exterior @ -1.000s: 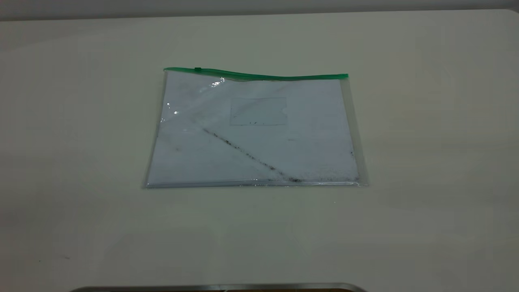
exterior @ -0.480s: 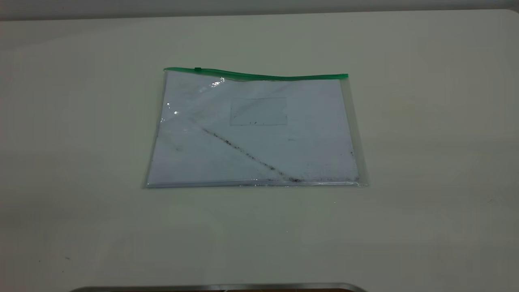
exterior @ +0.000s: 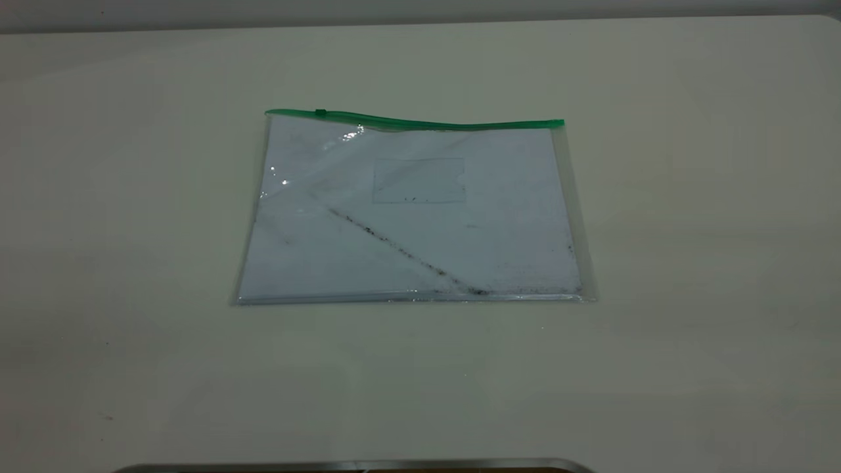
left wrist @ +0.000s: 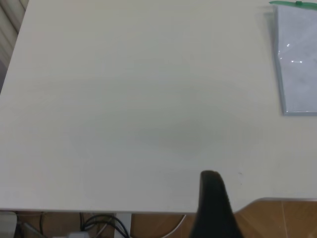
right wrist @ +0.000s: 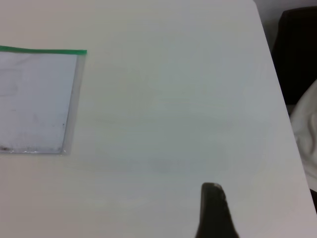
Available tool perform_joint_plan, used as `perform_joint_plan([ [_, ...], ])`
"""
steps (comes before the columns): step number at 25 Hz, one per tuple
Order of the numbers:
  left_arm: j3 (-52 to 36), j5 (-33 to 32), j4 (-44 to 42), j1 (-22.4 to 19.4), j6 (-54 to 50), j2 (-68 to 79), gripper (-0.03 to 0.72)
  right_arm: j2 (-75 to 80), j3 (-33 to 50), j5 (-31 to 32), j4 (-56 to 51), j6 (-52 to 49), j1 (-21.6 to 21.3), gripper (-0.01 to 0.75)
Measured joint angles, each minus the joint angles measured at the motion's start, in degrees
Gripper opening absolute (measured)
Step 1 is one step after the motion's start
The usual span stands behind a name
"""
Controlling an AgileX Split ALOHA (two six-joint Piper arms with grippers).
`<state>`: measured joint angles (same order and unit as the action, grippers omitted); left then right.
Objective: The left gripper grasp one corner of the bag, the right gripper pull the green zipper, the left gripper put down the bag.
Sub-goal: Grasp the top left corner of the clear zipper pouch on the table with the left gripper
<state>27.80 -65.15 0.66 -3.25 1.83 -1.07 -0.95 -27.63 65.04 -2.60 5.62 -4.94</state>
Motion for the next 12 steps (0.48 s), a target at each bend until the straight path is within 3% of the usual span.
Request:
perform_joint_plan([
  [6,1.64,0.26,0.0,0.0,-1.83,4.01,0.586,0.0,0.0,-0.05,-0.73,0.0,0.0,0.534],
  [12,8.94,6.78,0.0,0.0,-2.6,20.91,0.586,1.43,-0.13,-0.8,-1.23,0.0,0.0,0.534],
])
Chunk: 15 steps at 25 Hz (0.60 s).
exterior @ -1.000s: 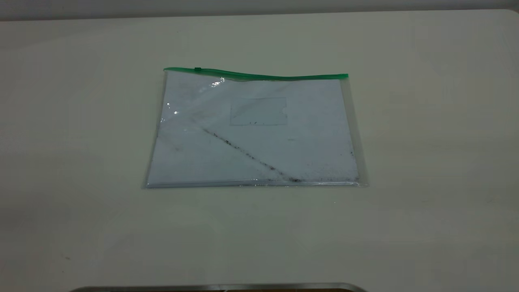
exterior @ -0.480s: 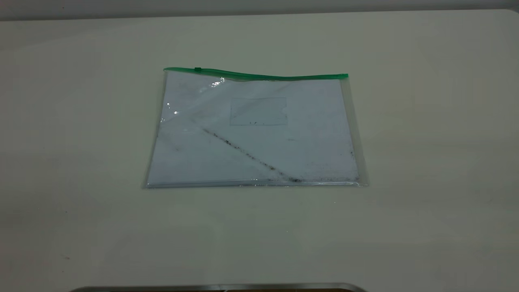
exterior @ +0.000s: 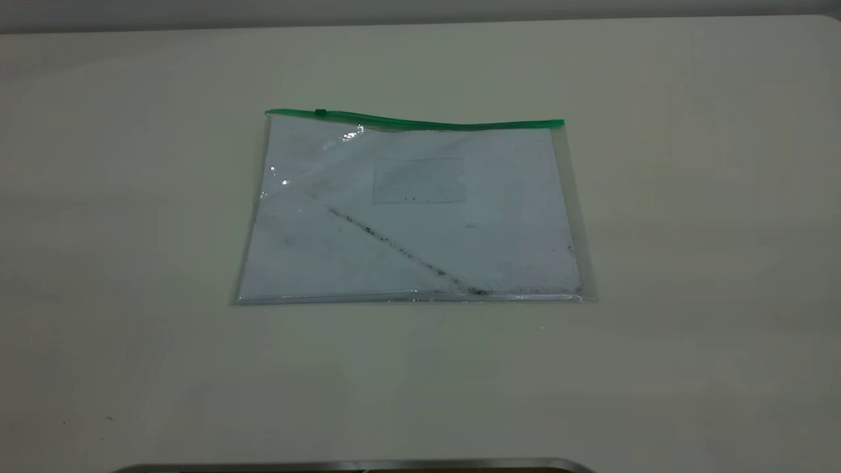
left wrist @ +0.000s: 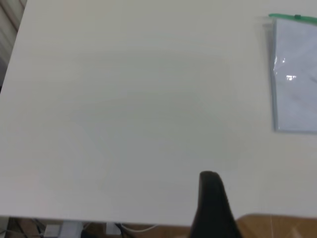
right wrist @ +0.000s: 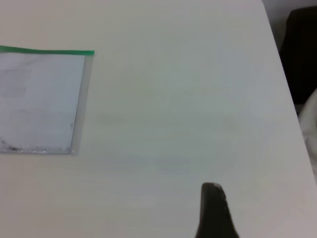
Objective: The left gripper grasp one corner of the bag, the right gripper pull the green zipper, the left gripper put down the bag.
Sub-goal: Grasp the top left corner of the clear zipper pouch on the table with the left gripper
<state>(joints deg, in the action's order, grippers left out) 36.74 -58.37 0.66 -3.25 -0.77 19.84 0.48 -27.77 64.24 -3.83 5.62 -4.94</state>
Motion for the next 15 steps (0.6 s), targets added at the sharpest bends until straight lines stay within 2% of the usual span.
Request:
perform_joint_plan([
  [7,3.51,14.5,1.06,0.0,0.15,22.44,0.586,7.47,-2.42,-6.83,-0.45,0.0,0.0,0.534],
  [11,4.6,22.05,6.7,0.0,1.76,35.23,0.586,14.96,-3.86,-11.63,-0.51,-0.89,0.0,0.534],
  [15,6.82,29.2,12.58,0.0,9.04,47.35,0.586,24.52,-6.46,-17.34,-1.47,-1.43,0.0,0.534],
])
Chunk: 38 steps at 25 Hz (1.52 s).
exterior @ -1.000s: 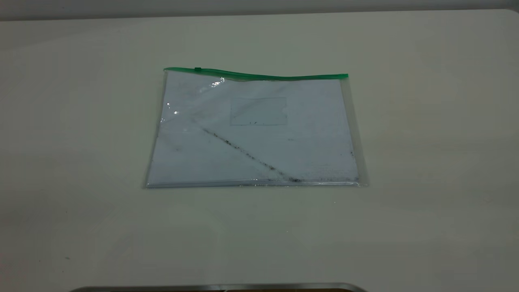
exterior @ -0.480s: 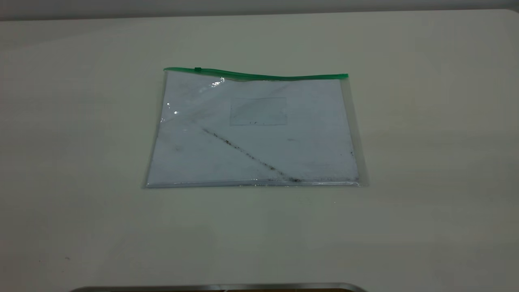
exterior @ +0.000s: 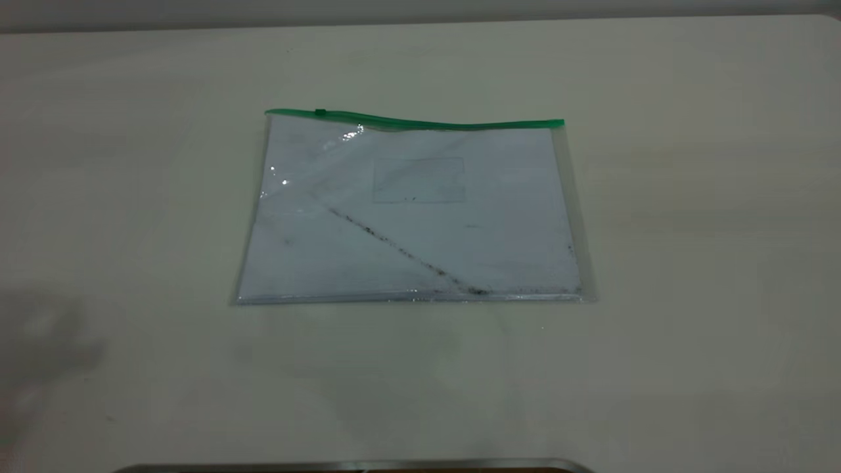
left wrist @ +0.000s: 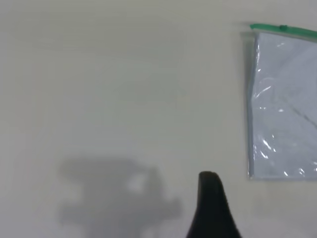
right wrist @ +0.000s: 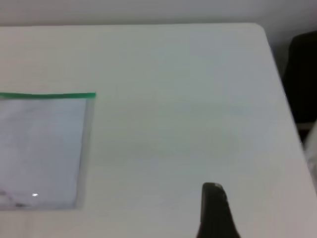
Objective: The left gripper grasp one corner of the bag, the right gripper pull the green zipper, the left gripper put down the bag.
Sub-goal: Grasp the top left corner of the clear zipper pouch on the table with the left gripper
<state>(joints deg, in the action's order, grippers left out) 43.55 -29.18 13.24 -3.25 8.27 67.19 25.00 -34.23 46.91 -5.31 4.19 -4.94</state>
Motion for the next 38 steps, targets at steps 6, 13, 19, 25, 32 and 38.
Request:
perform_joint_plan([
  [6,6.66,6.87,12.0,0.0,14.49,17.79,0.586,13.04,-1.36,-4.43,-3.84,0.15,0.0,0.534],
  [13,17.19,6.88,33.02,0.0,39.65,37.99,0.586,27.88,-2.42,-13.88,-4.37,3.4,0.0,0.534],
  [19,23.34,4.99,47.65,0.0,55.27,49.89,0.586,39.88,-4.98,-16.03,-4.44,6.16,0.0,0.534],
  [25,24.5,4.88,57.85,0.0,65.44,57.36,0.586,46.65,-6.01,-18.96,-4.44,7.04,0.0,0.534],
  [32,28.59,1.23,69.26,0.0,75.26,65.62,0.586,48.21,-6.01,-19.61,-4.5,7.45,0.0,0.534],
  [38,33.02,1.52,70.94,0.17,76.05,71.1,0.586,48.21,-6.01,-19.61,-4.6,7.45,0.0,0.534],
])
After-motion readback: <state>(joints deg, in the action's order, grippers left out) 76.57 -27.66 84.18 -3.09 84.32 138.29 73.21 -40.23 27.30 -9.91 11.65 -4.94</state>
